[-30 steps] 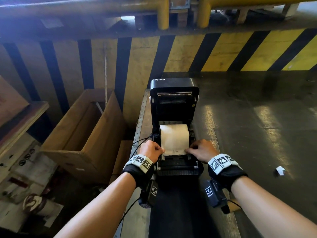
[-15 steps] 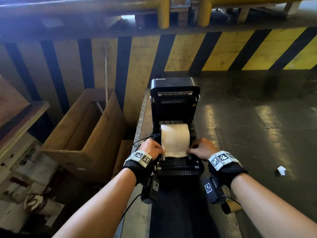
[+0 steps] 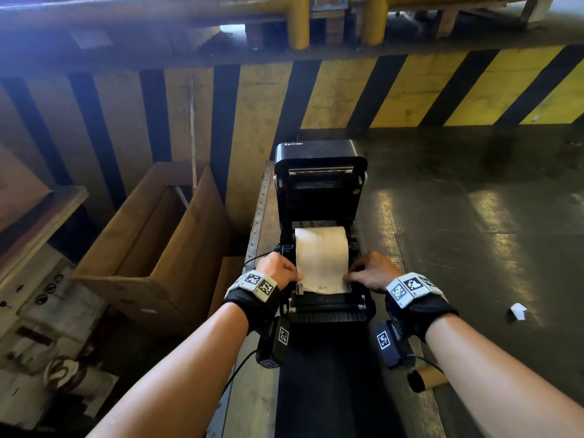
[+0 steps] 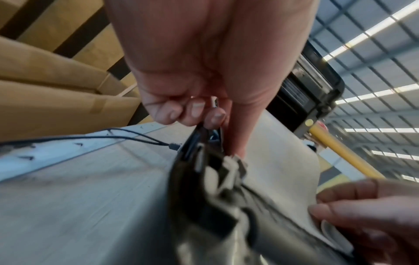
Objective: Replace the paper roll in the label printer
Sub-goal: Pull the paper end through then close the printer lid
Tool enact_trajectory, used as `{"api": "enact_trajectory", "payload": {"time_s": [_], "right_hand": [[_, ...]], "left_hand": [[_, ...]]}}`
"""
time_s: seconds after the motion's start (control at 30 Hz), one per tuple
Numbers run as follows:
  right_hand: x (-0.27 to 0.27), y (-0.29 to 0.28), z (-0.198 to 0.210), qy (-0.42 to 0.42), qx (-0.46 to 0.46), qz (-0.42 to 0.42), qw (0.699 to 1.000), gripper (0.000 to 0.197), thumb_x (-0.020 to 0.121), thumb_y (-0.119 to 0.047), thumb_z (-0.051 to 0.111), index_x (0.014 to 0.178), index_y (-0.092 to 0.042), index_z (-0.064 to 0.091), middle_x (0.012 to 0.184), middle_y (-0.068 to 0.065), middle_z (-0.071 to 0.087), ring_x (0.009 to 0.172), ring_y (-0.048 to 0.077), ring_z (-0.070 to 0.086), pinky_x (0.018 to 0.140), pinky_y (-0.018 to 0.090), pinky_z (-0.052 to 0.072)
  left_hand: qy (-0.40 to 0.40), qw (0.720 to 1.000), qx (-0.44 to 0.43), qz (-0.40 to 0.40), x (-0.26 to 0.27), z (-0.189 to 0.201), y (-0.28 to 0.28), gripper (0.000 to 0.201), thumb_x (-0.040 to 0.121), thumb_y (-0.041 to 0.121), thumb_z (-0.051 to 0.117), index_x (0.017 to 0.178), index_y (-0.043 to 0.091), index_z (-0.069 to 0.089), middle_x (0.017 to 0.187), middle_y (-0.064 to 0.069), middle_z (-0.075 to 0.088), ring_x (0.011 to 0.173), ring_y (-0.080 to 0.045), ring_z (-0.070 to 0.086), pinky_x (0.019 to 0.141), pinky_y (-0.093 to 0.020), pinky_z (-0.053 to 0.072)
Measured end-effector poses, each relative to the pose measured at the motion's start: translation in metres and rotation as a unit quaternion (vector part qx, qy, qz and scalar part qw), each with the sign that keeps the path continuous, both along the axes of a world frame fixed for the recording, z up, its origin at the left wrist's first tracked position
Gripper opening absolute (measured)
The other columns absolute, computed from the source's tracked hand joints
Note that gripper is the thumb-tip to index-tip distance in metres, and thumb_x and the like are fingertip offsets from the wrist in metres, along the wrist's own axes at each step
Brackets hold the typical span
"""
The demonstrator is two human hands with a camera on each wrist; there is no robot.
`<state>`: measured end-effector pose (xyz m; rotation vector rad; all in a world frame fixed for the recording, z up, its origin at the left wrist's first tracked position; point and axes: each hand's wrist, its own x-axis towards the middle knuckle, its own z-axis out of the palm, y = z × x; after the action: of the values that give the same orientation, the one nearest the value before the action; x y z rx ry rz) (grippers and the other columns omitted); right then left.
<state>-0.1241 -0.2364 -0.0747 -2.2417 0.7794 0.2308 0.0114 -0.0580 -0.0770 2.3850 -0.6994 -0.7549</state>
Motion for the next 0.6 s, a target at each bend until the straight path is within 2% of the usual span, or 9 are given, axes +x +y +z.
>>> {"api": "enact_trajectory", "payload": {"time_s": [0.13, 0.23, 0.27, 0.33, 0.4, 0.5, 0.57, 0.6], "right_hand": [[0.002, 0.0, -0.001, -0.012, 0.008, -0.024, 1.0, 0.028, 0.072, -0.036, 0.073, 0.09, -0.015, 0.075, 0.093, 0.005, 0.071, 0.081, 0.015, 0.059, 0.058, 0.018, 0.04], [0.001, 0.002, -0.002, -0.017, 0.001, -0.019, 1.0, 0.024, 0.075, -0.03, 0.071, 0.093, -0.014, 0.074, 0.101, 0.006, 0.072, 0.083, 0.015, 0.059, 0.064, 0.019, 0.042], [0.001, 0.002, -0.002, -0.012, 0.002, -0.01, 1.0, 0.023, 0.075, -0.029, 0.071, 0.093, -0.015, 0.075, 0.102, 0.007, 0.073, 0.084, 0.015, 0.06, 0.062, 0.019, 0.043], [0.002, 0.001, 0.0, -0.002, 0.004, 0.004, 1.0, 0.022, 0.075, -0.029, 0.07, 0.091, -0.016, 0.075, 0.102, 0.007, 0.073, 0.084, 0.016, 0.061, 0.057, 0.014, 0.042], [0.002, 0.0, 0.002, 0.001, -0.001, 0.004, 1.0, 0.022, 0.076, -0.027, 0.07, 0.093, -0.014, 0.075, 0.101, 0.008, 0.073, 0.081, 0.016, 0.06, 0.053, 0.01, 0.038], [0.0, 0.001, -0.001, -0.006, -0.015, 0.005, 1.0, 0.023, 0.077, -0.028, 0.069, 0.095, -0.015, 0.075, 0.103, 0.008, 0.073, 0.08, 0.014, 0.059, 0.053, 0.01, 0.037], [-0.004, 0.0, -0.004, -0.017, -0.02, -0.006, 1.0, 0.027, 0.076, -0.031, 0.069, 0.097, -0.015, 0.074, 0.105, 0.007, 0.073, 0.083, 0.014, 0.061, 0.06, 0.014, 0.042], [-0.007, 0.0, -0.005, -0.027, -0.023, -0.019, 0.999, 0.029, 0.076, -0.033, 0.07, 0.098, -0.014, 0.074, 0.104, 0.008, 0.073, 0.086, 0.017, 0.063, 0.068, 0.017, 0.045]], "left_hand": [[0.001, 0.998, 0.042, -0.041, 0.004, 0.006, -0.002, 0.016, 0.079, 0.022, 0.073, 0.091, 0.011, 0.077, 0.101, -0.008, 0.074, 0.089, -0.02, 0.064, 0.073, -0.023, 0.046], [0.009, 0.996, 0.061, -0.061, 0.011, 0.009, -0.001, 0.019, 0.076, 0.027, 0.076, 0.088, 0.012, 0.078, 0.098, -0.009, 0.074, 0.089, -0.022, 0.065, 0.08, -0.03, 0.053], [0.01, 0.996, 0.065, -0.066, 0.013, 0.01, -0.001, 0.021, 0.075, 0.029, 0.076, 0.088, 0.012, 0.078, 0.096, -0.009, 0.074, 0.089, -0.023, 0.065, 0.081, -0.032, 0.054], [-0.002, 0.993, 0.081, -0.084, 0.011, 0.011, -0.001, 0.025, 0.075, 0.034, 0.076, 0.088, 0.012, 0.077, 0.088, -0.006, 0.07, 0.084, -0.021, 0.063, 0.075, -0.03, 0.052], [-0.033, 0.992, 0.081, -0.087, 0.008, 0.01, -0.001, 0.025, 0.074, 0.038, 0.076, 0.084, 0.015, 0.073, 0.084, -0.002, 0.065, 0.077, -0.018, 0.059, 0.068, -0.027, 0.048], [-0.126, 0.991, 0.028, -0.021, 0.001, 0.016, 0.012, 0.026, 0.075, 0.041, 0.074, 0.072, 0.022, 0.056, 0.077, 0.003, 0.059, 0.067, -0.011, 0.054, 0.058, -0.023, 0.042], [-0.195, 0.981, -0.007, -0.018, -0.003, 0.021, 0.022, 0.025, 0.077, 0.042, 0.071, 0.068, 0.025, 0.055, 0.074, 0.004, 0.059, 0.067, -0.012, 0.053, 0.06, -0.027, 0.045], [-0.214, 0.976, -0.02, -0.042, -0.008, 0.023, 0.025, 0.02, 0.079, 0.041, 0.07, 0.071, 0.024, 0.061, 0.077, 0.004, 0.061, 0.071, -0.014, 0.056, 0.065, -0.029, 0.05]]}}
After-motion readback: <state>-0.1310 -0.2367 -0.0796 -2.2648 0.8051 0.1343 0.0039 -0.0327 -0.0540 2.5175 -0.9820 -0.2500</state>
